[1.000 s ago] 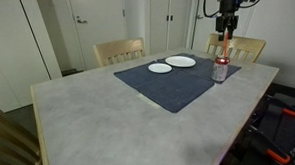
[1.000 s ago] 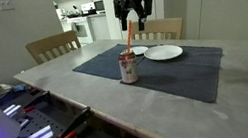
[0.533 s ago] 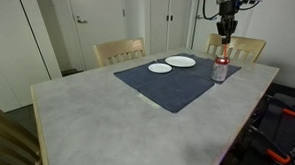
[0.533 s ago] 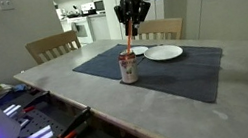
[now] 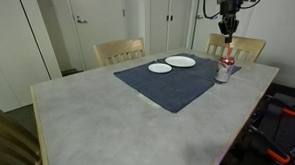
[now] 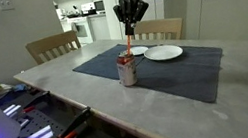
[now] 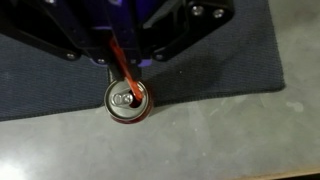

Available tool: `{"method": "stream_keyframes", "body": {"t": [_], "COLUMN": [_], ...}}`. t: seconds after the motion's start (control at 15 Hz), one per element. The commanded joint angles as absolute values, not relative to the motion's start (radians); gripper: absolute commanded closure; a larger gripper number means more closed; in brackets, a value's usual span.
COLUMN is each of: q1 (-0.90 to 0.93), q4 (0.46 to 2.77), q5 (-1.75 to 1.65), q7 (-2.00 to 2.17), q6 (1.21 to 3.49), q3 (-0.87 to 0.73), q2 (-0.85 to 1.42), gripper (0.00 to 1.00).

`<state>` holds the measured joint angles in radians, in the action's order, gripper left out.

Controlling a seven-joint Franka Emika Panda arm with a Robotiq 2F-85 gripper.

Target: Remove the straw from the can.

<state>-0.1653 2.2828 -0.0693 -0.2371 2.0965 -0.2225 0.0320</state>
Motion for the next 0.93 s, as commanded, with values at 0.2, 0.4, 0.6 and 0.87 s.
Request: {"method": "stream_keyframes", "body": {"t": [0.2, 0.4, 0.6, 0.87], "q1": [-0.174, -0.167, -0.163, -0.16], "q4": [2.238, 2.259, 2.268, 2.283], "q5": [-0.134, -0.16, -0.16, -0.155], "q7": [-0.142, -0.078, -0.019, 0.03], "q6": [2.008, 1.979, 1.917, 1.848], "q3": [-0.21, -0.203, -0.191, -0.17], "q2": [0.006, -0.055, -0.111, -0.192], "gripper": [0.98, 0.98, 0.98, 0.98]}}
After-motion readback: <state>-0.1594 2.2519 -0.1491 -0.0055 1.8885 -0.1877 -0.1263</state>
